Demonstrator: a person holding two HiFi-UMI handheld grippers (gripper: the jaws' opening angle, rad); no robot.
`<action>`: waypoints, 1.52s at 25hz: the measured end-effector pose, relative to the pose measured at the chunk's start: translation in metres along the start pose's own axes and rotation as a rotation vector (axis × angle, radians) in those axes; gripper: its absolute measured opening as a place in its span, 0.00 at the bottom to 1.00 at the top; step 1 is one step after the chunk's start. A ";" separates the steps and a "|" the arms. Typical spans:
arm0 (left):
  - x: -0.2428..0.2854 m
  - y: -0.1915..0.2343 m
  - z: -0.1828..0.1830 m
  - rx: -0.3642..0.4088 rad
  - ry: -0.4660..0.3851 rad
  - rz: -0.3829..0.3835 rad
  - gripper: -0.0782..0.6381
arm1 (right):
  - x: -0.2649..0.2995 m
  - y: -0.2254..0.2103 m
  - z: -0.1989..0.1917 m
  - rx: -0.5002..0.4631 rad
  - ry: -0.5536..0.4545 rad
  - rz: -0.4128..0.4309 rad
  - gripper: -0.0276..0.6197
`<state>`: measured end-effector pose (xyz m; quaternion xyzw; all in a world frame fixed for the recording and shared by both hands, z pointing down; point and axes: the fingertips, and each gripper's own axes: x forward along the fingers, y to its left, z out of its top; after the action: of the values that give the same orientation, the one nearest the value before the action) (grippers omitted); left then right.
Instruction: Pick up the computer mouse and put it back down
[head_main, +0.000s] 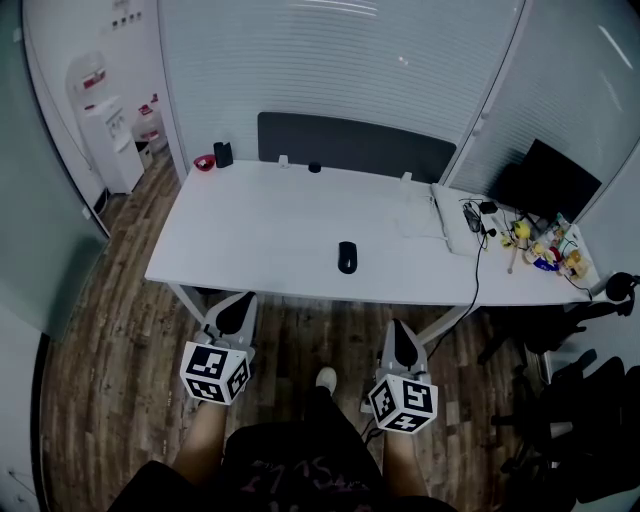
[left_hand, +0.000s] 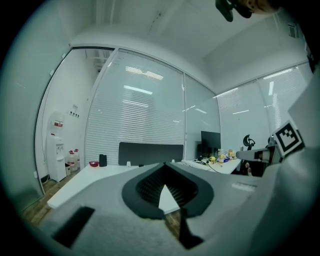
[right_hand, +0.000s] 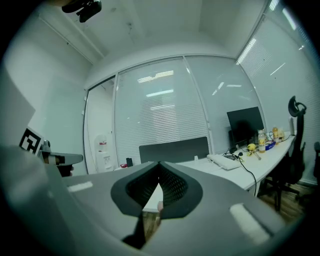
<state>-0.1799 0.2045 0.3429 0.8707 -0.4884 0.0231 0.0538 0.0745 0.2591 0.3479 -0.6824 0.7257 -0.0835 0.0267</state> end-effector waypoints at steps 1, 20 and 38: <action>0.003 0.002 0.000 0.001 -0.002 0.000 0.11 | 0.004 0.000 0.000 -0.001 -0.003 0.001 0.06; 0.112 0.046 -0.016 -0.002 0.069 0.020 0.11 | 0.129 -0.036 -0.013 0.030 0.033 -0.001 0.06; 0.259 0.076 -0.047 -0.015 0.194 0.045 0.11 | 0.272 -0.087 -0.049 0.015 0.197 0.056 0.10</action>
<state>-0.1090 -0.0485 0.4190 0.8528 -0.5004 0.1048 0.1069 0.1342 -0.0125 0.4304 -0.6502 0.7429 -0.1547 -0.0376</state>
